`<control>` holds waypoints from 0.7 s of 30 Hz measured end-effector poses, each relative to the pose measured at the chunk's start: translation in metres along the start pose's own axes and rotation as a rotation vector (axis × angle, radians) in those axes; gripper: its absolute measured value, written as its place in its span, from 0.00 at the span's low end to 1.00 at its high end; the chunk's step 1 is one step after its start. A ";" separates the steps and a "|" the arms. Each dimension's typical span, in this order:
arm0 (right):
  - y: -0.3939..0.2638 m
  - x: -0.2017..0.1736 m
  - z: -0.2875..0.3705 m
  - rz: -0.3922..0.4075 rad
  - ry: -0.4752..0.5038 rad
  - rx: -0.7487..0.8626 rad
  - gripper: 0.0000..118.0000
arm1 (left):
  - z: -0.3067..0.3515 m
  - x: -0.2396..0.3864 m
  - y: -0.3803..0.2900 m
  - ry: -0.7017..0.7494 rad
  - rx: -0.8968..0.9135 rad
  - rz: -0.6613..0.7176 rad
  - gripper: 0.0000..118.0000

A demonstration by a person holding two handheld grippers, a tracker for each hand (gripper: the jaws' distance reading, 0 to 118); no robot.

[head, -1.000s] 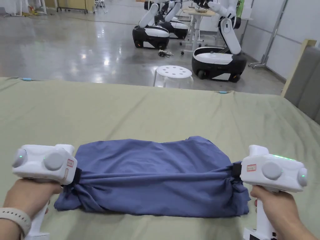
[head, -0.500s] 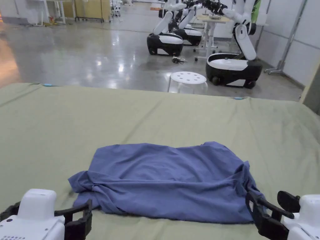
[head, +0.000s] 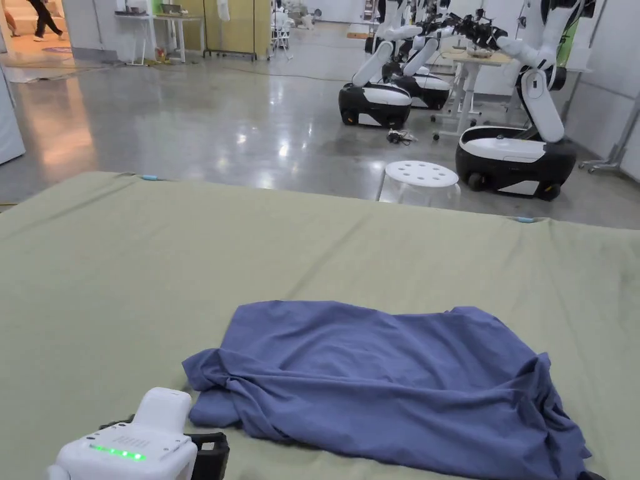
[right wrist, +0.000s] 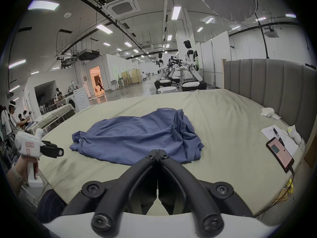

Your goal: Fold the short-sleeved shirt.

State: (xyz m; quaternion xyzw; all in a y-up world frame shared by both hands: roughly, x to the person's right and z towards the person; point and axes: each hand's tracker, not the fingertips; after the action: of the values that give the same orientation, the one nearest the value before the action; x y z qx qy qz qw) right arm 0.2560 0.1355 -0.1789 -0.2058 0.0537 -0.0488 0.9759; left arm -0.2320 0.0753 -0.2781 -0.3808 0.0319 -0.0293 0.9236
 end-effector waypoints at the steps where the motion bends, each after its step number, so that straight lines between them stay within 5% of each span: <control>1: 0.001 0.003 -0.003 0.002 -0.006 -0.012 0.03 | 0.000 0.002 0.008 -0.007 0.020 0.000 0.85; 8: 0.006 0.042 -0.049 0.013 -0.095 -0.169 0.03 | -0.066 0.011 0.049 0.026 -0.099 -0.064 0.79; 10: 0.007 0.057 -0.070 0.007 -0.110 -0.209 0.03 | -0.067 0.020 0.051 0.035 -0.111 -0.094 0.50; 11: 0.007 0.064 -0.083 0.000 -0.122 -0.243 0.05 | -0.067 0.020 0.053 0.033 -0.103 -0.080 0.20; 12: 0.009 0.071 -0.095 -0.018 -0.115 -0.278 0.11 | -0.060 0.025 0.054 0.035 -0.092 -0.069 0.14; 13: 0.010 0.077 -0.107 -0.044 -0.093 -0.310 0.30 | -0.052 0.030 0.055 0.047 -0.084 -0.072 0.13; 14: 0.012 0.082 -0.121 -0.065 -0.064 -0.342 0.65 | -0.052 0.033 0.056 0.041 -0.088 -0.090 0.07; 15: 0.013 0.085 -0.132 -0.073 -0.058 -0.358 0.85 | -0.051 0.035 0.057 0.035 -0.086 -0.107 0.07; 16: 0.014 0.087 -0.143 -0.065 -0.064 -0.357 0.90 | -0.051 0.037 0.057 0.042 -0.086 -0.120 0.06; 19: 0.018 0.086 -0.171 -0.053 -0.070 -0.386 0.88 | -0.047 0.035 0.058 0.026 -0.090 -0.095 0.04; 20: 0.017 0.087 -0.179 -0.085 -0.056 -0.421 0.70 | -0.046 0.036 0.057 0.023 -0.089 -0.089 0.03; 21: 0.016 0.088 -0.186 -0.111 -0.062 -0.457 0.40 | -0.050 0.029 0.059 0.020 -0.090 -0.091 0.02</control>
State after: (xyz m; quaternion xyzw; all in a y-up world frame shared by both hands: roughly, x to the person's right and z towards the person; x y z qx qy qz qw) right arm 0.3209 0.0657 -0.3624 -0.4256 0.0219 -0.0827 0.9009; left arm -0.2053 0.0794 -0.3565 -0.4226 0.0247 -0.0737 0.9030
